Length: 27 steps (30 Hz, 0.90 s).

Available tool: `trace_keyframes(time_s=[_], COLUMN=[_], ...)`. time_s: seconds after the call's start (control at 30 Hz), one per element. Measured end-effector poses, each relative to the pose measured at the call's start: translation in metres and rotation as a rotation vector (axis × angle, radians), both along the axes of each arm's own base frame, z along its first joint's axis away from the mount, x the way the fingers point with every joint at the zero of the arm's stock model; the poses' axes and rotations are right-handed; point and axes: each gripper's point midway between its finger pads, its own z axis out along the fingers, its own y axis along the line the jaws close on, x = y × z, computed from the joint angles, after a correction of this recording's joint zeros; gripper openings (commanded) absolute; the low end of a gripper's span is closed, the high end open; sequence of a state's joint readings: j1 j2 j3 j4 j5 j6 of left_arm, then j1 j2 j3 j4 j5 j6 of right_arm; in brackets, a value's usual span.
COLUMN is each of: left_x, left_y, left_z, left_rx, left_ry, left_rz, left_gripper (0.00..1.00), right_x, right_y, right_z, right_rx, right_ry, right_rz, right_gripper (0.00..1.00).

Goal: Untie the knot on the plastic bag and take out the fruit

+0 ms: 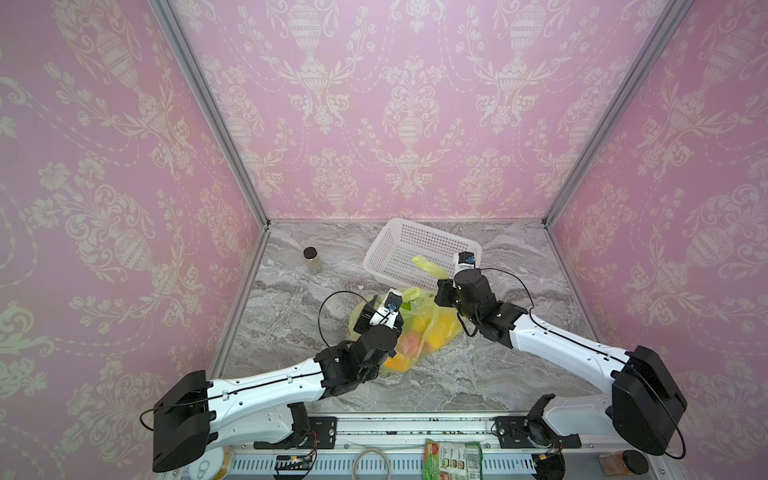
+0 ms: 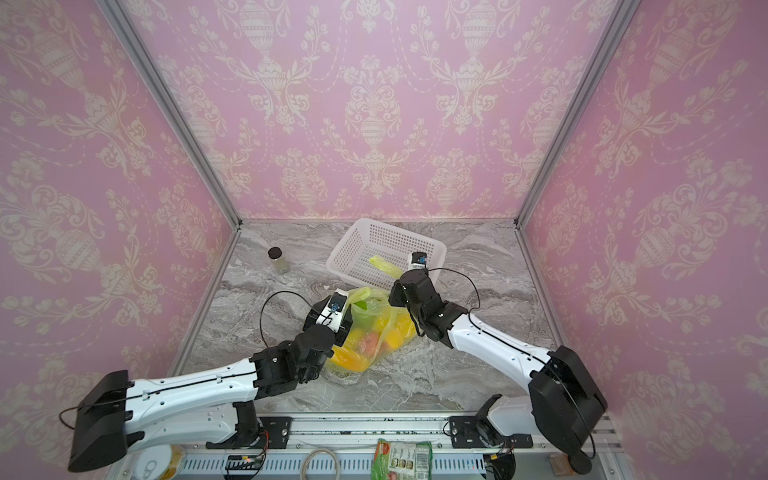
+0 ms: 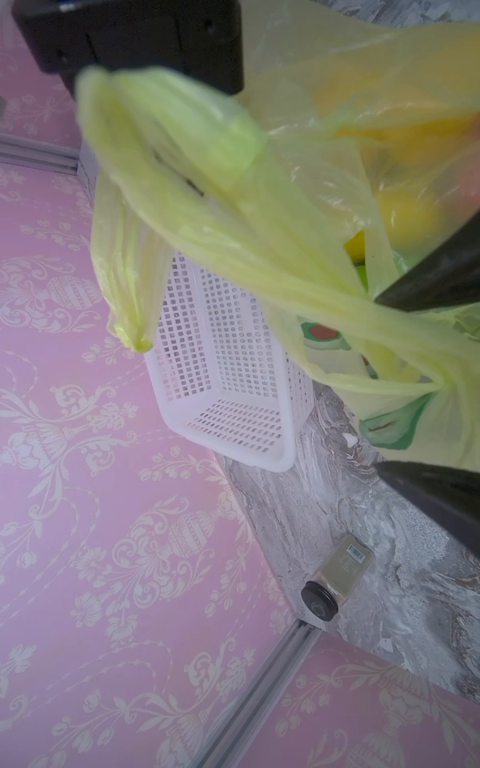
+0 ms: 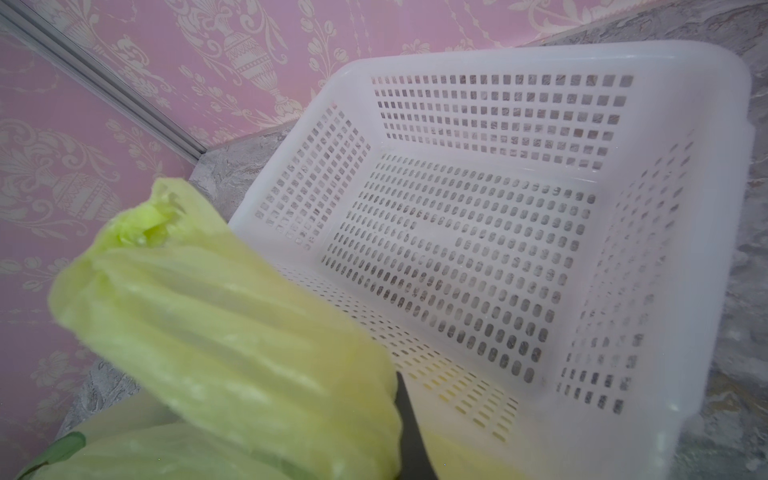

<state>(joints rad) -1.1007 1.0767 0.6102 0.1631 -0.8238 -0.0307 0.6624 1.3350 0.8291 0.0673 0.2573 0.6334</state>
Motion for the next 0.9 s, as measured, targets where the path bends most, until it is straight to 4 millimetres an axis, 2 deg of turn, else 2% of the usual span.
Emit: trace_keyframes(time_s=[0.07, 0.27, 0.5, 0.67, 0.7, 0.73, 0.8, 0.83, 0.9], left_x=[0.001, 0.004, 0.003, 0.011, 0.013, 0.015, 0.02, 0.024, 0.028], left_y=[0.003, 0.003, -0.019, -0.036, -0.039, -0.042, -0.045, -0.045, -0.043], left_z=[0.002, -0.005, -0.018, -0.017, -0.017, -0.017, -0.014, -0.011, -0.004], left_rx=[-0.022, -0.029, -0.016, -0.004, 0.003, 0.012, 0.018, 0.013, 0.001], left_ry=[0.004, 0.038, 0.091, 0.102, 0.104, 0.103, 0.098, 0.095, 0.087], left_rz=[0.007, -0.007, -0.095, -0.113, -0.113, -0.114, -0.109, -0.101, -0.089], left_gripper=[0.99, 0.99, 0.99, 0.99, 0.93, 0.78, 0.39, 0.24, 0.07], right_x=[-0.001, -0.003, -0.005, -0.01, -0.011, -0.013, -0.017, -0.019, -0.021], right_y=[0.001, 0.004, 0.008, 0.017, 0.019, 0.022, 0.025, 0.026, 0.027], right_z=[-0.001, -0.004, 0.0, 0.002, 0.002, 0.003, 0.005, 0.006, 0.009], right_rx=[0.008, 0.037, 0.056, 0.063, 0.063, 0.064, 0.067, 0.069, 0.073], right_ry=[0.001, 0.006, -0.004, -0.008, -0.009, -0.009, -0.014, -0.018, -0.027], right_rz=[0.006, 0.017, 0.03, 0.056, 0.062, 0.069, 0.082, 0.086, 0.088], right_gripper=[0.0, 0.0, 0.0, 0.0, 0.0, 0.0, 0.0, 0.0, 0.0])
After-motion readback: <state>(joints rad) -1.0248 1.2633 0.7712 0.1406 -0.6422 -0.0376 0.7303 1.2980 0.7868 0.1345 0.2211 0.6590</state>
